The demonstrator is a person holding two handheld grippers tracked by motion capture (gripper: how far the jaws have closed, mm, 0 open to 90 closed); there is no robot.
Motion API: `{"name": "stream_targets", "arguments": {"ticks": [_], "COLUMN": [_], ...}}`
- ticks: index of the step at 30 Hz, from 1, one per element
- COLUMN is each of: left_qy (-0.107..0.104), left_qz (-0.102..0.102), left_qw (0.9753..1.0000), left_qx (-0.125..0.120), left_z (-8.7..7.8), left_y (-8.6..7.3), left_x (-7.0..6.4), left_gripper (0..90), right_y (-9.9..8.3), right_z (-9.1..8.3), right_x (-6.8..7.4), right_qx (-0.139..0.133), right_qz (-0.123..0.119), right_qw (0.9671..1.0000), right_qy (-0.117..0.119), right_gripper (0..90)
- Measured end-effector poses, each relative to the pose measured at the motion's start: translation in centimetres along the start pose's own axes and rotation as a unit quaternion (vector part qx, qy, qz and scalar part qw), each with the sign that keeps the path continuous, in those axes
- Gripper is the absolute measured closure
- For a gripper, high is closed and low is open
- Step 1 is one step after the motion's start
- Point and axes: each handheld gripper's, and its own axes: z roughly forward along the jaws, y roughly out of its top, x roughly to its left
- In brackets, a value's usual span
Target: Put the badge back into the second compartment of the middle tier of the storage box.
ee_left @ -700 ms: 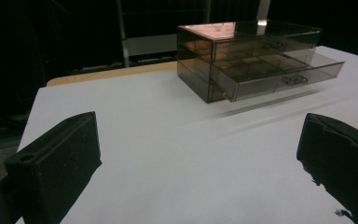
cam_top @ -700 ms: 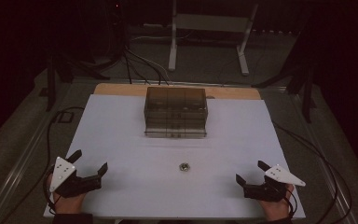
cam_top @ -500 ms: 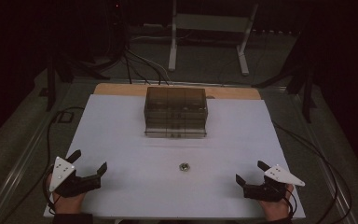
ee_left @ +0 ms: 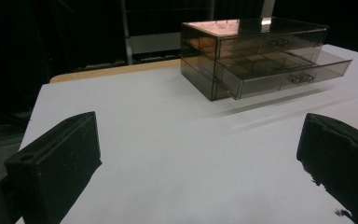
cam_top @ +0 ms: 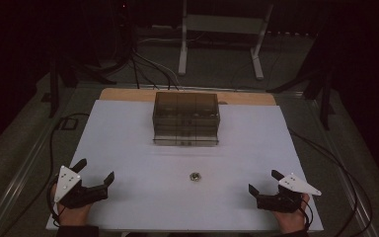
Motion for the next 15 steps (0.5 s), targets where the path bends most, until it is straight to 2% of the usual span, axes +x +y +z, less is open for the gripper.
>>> {"name": "stream_targets", "arguments": {"ticks": [15], "left_qy": [0.000], "left_qz": [0.004], "left_qw": [1.0000], "left_qx": [0.002], "left_z": [0.27], "left_y": [-0.12], "left_x": [-0.36], "left_gripper": [0.3], "right_y": [0.34], "right_z": [0.70], "right_x": [0.62], "right_qx": [0.002], "right_qz": [0.002], "right_qw": [0.9999], "right_qy": [0.013], "right_gripper": [0.0]}}
